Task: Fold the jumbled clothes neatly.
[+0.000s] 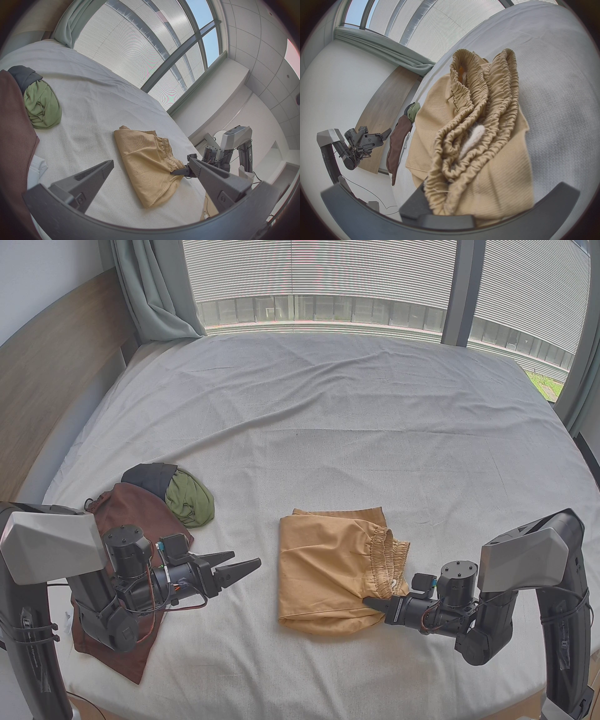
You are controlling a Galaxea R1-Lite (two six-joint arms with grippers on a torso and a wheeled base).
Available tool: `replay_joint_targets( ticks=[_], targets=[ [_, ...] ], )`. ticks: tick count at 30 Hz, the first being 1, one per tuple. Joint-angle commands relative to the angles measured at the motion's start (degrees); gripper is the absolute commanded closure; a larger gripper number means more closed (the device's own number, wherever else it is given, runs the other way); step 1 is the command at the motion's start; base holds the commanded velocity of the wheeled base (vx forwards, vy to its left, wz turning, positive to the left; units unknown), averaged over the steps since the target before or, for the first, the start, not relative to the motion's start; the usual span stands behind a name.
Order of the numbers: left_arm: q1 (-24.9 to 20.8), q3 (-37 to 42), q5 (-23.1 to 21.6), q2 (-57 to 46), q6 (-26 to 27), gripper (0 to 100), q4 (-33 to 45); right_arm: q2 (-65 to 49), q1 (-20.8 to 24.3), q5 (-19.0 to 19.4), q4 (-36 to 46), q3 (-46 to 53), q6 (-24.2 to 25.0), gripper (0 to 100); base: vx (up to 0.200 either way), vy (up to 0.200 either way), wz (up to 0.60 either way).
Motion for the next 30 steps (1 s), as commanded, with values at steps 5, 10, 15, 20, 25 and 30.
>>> replay_joint_targets(
  ticks=[5, 10, 15, 20, 25, 30],
  targets=[
    [0.1, -0.1, -0.2, 0.1, 6.5, 0, 0.0, -1.7, 0.2, 0.2, -0.2, -1.4, -2.4, 100, 0.0, 0.0, 0.0],
    [1.5, -0.1, -0.7, -0.3, 9.7, 0, 0.0, -4.7, 1.3, 0.2, -0.2, -0.7, -2.4, 100, 0.0, 0.0, 0.0],
    [2.8, 0.1, -5.1, -0.5, 18.6, 0, 0.0, -7.7, 2.1, 0.3, -0.1, -0.2, -2.4, 100, 0.0, 0.0, 0.0],
    [2.8, 0.4, -7.4, -0.9, 21.1, 0, -0.1, -9.6, 2.7, 0.4, 0.0, -0.3, -2.3, 100, 0.0, 0.0, 0.0],
    [2.8, 0.6, -7.5, -1.5, 21.2, 0, -0.1, -10.7, 2.7, 0.5, 0.0, -1.0, -2.3, 100, 0.0, 0.0, 0.0],
    [2.7, 0.9, -7.5, -2.0, 21.1, 0, 0.0, -13.0, 3.3, 1.5, 0.1, -1.4, -2.3, 100, 0.0, 0.0, 0.0]
  ],
)
